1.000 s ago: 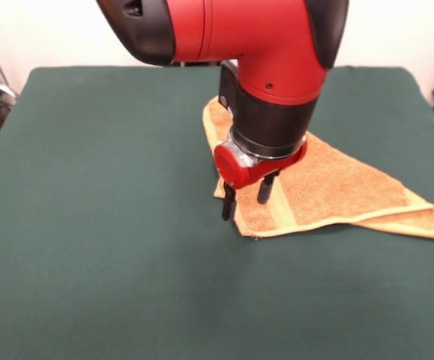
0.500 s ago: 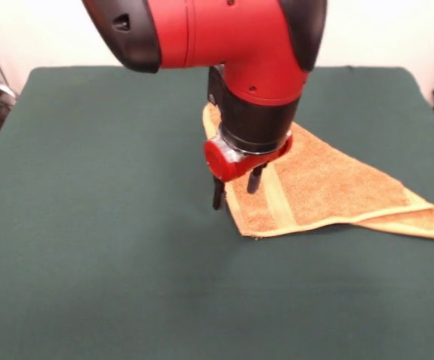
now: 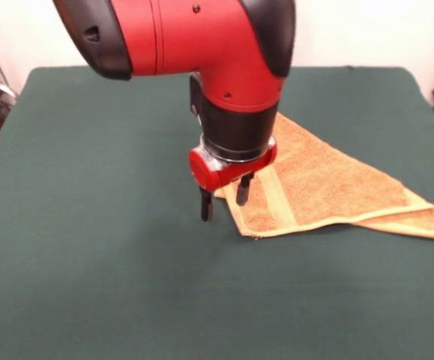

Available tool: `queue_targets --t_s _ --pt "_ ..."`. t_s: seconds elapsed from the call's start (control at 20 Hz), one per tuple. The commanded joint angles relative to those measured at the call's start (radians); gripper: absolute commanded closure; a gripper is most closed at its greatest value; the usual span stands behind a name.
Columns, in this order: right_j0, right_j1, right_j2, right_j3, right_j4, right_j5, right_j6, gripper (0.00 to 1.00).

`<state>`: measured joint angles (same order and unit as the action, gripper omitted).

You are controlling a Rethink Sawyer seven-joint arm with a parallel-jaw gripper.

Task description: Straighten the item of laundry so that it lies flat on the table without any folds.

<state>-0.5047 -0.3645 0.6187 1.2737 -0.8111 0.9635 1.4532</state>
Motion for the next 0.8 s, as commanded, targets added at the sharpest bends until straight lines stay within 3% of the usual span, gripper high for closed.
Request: queue_targets --t_s 0.05,0.8 --pt "0.053 0.114 0.027 -0.018 -0.003 -0.035 -0.159 0.00" --pt "0.065 0.126 0.022 -0.009 0.037 -0.035 -0.111 0.00"
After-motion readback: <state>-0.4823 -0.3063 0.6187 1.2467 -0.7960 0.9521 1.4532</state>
